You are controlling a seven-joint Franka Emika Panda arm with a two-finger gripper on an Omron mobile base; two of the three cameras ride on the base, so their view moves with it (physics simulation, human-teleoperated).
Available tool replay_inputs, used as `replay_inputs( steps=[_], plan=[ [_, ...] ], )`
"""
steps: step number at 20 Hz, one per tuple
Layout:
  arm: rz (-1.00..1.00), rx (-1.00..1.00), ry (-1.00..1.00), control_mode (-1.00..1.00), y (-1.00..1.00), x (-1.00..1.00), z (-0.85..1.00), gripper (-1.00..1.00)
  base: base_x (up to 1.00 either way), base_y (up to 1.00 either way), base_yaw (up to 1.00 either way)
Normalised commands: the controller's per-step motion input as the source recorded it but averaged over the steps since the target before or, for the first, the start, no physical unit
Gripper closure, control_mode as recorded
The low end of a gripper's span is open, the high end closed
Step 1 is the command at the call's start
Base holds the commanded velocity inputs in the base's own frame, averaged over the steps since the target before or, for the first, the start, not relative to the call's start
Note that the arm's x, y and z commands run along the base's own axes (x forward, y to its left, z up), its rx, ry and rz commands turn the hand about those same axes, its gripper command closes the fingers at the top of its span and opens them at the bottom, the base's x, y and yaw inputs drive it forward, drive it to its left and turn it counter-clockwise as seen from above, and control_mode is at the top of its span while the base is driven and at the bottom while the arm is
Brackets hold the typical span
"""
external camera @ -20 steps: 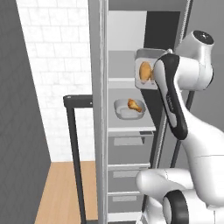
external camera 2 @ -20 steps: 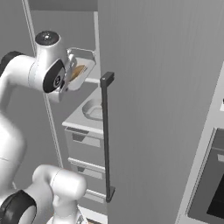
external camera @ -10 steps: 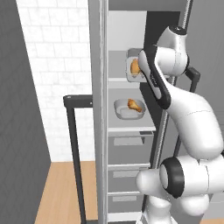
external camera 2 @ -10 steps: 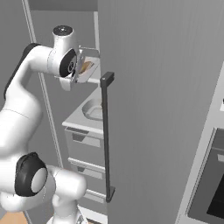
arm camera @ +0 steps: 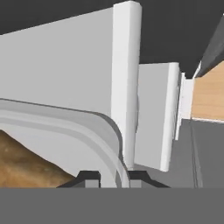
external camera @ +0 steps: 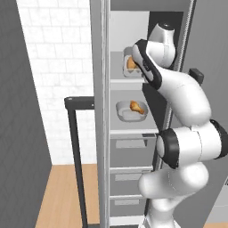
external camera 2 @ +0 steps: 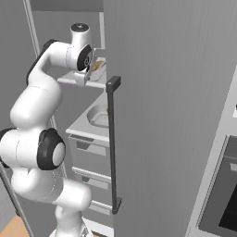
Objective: Take the meat container that has the chicken drumstick and place it on the second highest rack of the freezer. Then take the vegetable container that has the potato and sweet potato and place it on the highest rack of the freezer.
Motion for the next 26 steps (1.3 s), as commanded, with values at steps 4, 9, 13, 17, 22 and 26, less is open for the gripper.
replay_inputs(
  steps=[4,9,13,17,22,26],
  plan=[
    [0.00,0.00,0.00,-1.00,0.00,0.82,-0.19,1.00,0.00,0.00,0.00],
    [0.00,0.00,0.00,-1.00,0.00,0.84,-0.13,1.00,0.00,0.00,0.00],
    [0.00,0.00,0.00,-1.00,0.00,0.78,-0.16,1.00,0.00,0.00,0.00],
    [0.00,0.00,0.00,-1.00,0.00,0.58,-0.08,1.00,0.00,0.00,0.00],
    [0.00,0.00,0.00,-1.00,0.00,0.34,-0.03,1.00,0.00,0.00,0.00],
    [0.00,0.00,0.00,-1.00,0.00,0.03,0.00,1.00,0.00,0.00,0.00]
  ],
)
